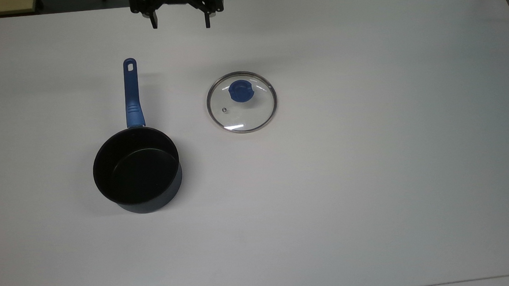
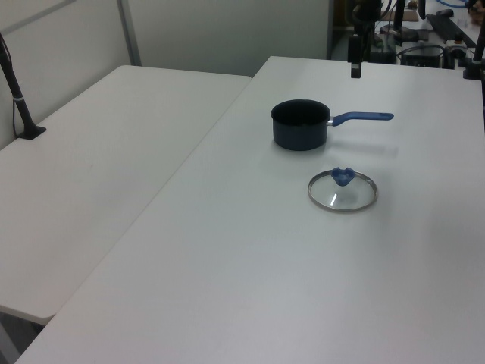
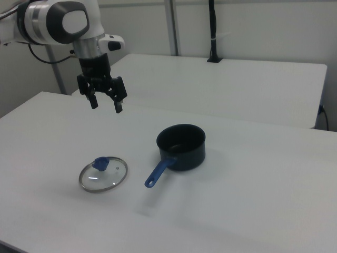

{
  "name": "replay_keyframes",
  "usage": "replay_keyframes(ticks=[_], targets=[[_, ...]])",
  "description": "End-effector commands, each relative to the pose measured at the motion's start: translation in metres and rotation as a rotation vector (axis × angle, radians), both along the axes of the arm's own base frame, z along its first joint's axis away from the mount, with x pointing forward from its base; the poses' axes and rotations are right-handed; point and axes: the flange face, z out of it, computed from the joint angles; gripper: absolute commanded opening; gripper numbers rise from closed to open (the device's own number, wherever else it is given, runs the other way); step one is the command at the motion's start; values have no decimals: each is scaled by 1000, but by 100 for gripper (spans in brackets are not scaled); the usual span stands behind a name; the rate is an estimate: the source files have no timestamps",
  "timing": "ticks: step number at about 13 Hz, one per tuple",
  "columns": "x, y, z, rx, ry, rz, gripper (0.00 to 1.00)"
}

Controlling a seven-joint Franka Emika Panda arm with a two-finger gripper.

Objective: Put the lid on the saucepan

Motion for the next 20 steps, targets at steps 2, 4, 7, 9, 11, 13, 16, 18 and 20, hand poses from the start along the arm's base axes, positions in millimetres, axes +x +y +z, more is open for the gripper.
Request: replay_keyframes(ticks=[2,4,7,9,11,13,16,18,20], targets=[[-5,-5,8,22,6,6,100],[-3,-3,6,19,2,15,100],[-2,2,3,8,8,23,100],[5,2,-2,7,-12,17,100],[13,6,-22,13,15,22,100],[23,29,-52,7,68,80,100],[28,50,-97,14,151,216,100],[31,77,-137,10,206,261,100],[29,95,-162,6,189,288,100]])
